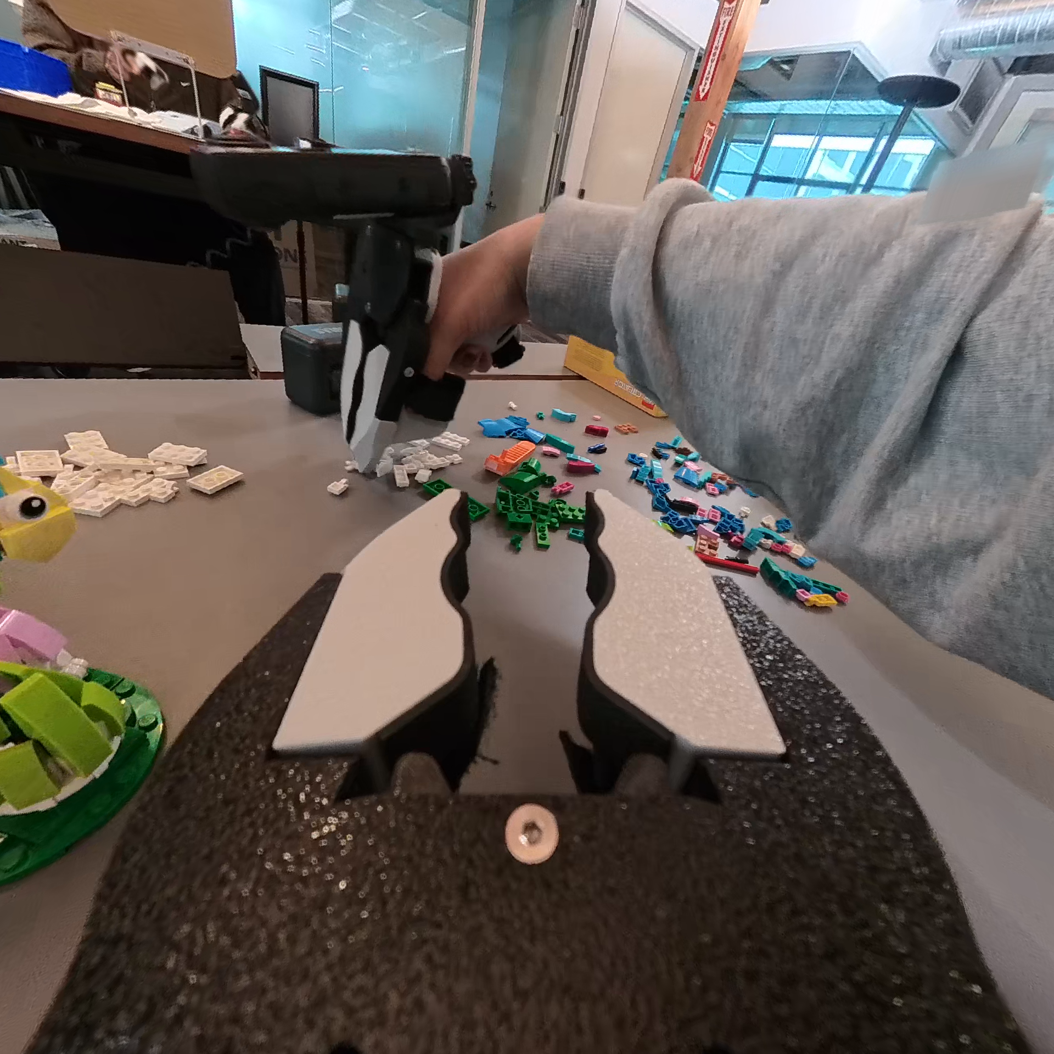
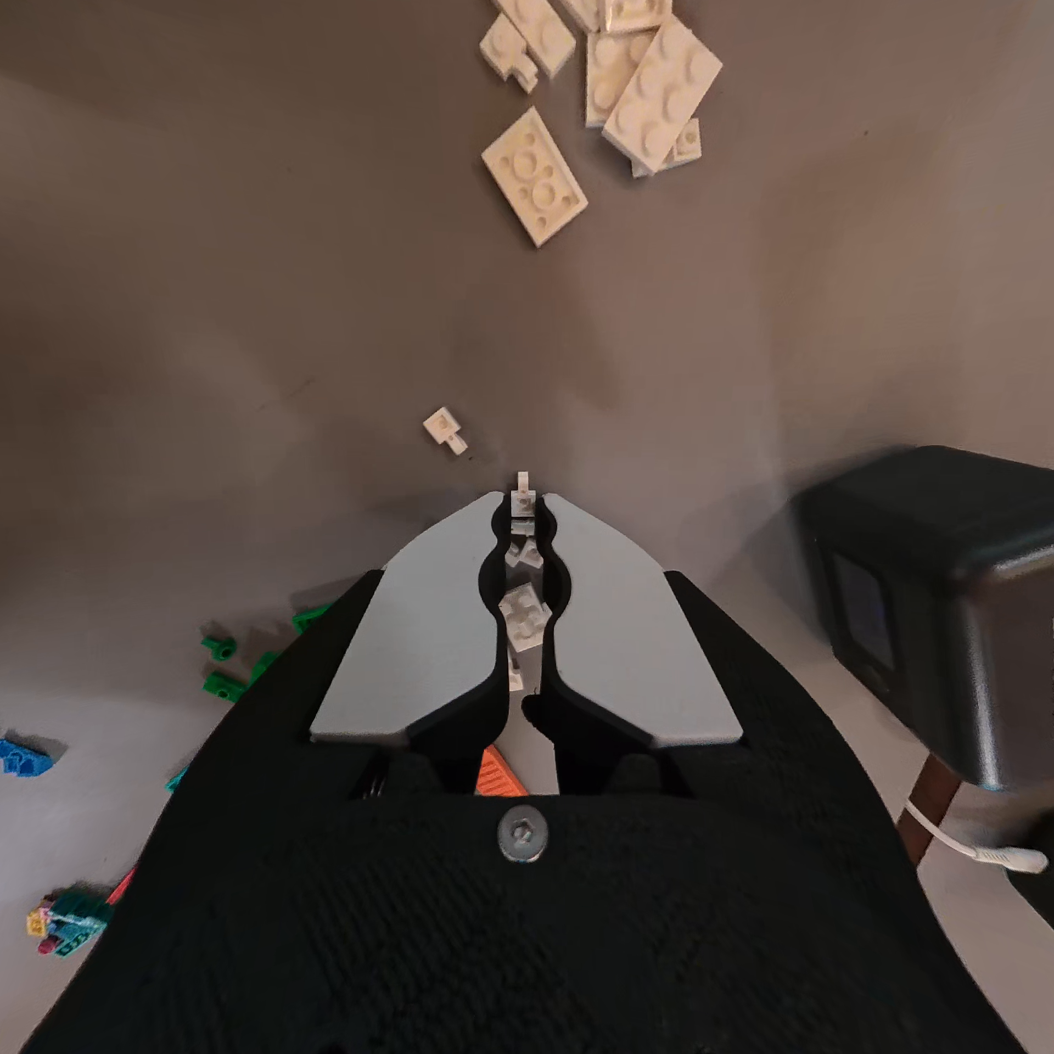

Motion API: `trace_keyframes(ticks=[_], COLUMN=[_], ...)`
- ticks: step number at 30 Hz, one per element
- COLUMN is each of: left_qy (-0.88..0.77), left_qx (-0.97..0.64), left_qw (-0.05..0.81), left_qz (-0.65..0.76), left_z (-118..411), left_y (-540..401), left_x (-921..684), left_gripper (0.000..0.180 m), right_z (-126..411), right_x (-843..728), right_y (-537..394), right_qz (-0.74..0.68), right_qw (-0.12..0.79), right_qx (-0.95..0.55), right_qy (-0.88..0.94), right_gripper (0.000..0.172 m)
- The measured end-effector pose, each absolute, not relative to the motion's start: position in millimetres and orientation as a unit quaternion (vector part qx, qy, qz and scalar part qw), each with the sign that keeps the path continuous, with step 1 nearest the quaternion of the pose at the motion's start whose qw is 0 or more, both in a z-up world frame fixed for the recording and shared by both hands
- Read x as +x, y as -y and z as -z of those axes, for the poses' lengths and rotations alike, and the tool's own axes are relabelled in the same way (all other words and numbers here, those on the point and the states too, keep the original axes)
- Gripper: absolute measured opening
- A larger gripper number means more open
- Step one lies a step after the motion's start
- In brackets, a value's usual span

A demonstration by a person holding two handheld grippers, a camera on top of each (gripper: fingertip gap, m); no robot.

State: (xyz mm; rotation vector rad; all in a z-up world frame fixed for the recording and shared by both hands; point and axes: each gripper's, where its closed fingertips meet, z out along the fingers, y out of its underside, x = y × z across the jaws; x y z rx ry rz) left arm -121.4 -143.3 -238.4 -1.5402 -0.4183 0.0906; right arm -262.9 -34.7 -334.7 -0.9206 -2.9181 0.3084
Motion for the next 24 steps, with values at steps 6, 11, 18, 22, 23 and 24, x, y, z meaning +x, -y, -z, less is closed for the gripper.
trace_keyframes(ticks=[6, 11, 18, 22, 23, 24], left_qy=[0.189, 0.189, 0.188, 0.188, 0.188, 0.188], left_qx=[-0.69, -0.69, -0.689, -0.69, -0.69, -0.69], left_qw=[0.698, 0.698, 0.699, 0.698, 0.698, 0.697], left_qz=[-0.038, -0.037, -0.036, -0.039, -0.039, -0.039], left_z=[238.2, 238.3, 237.6, 237.9, 238.1, 238.3], left_y=[143.4, 143.9, 144.1, 143.9, 143.8, 143.8], left_x=[-121.4, -121.3, -121.0, -121.4, -121.5, -121.7], left_gripper=[0.038, 0.038, 0.038, 0.038, 0.038, 0.038], right_z=[321.9, 326.8, 313.6, 307.6, 307.6, 308.1], right_x=[-311.5, -335.8, -319.0, -294.5, -287.6, -280.6], right_y=[78.1, 105.9, 92.7, 58.7, 49.9, 41.8], right_qz=[-0.149, -0.145, -0.164, -0.163, -0.159, -0.155], right_qw=[0.094, 0.111, 0.091, 0.086, 0.085, 0.083], right_qx=[-0.287, -0.27, -0.291, -0.319, -0.325, -0.331], right_qy=[0.942, 0.945, 0.938, 0.93, 0.928, 0.927], right_gripper=[0.006, 0.007, 0.032, 0.034, 0.034, 0.034])
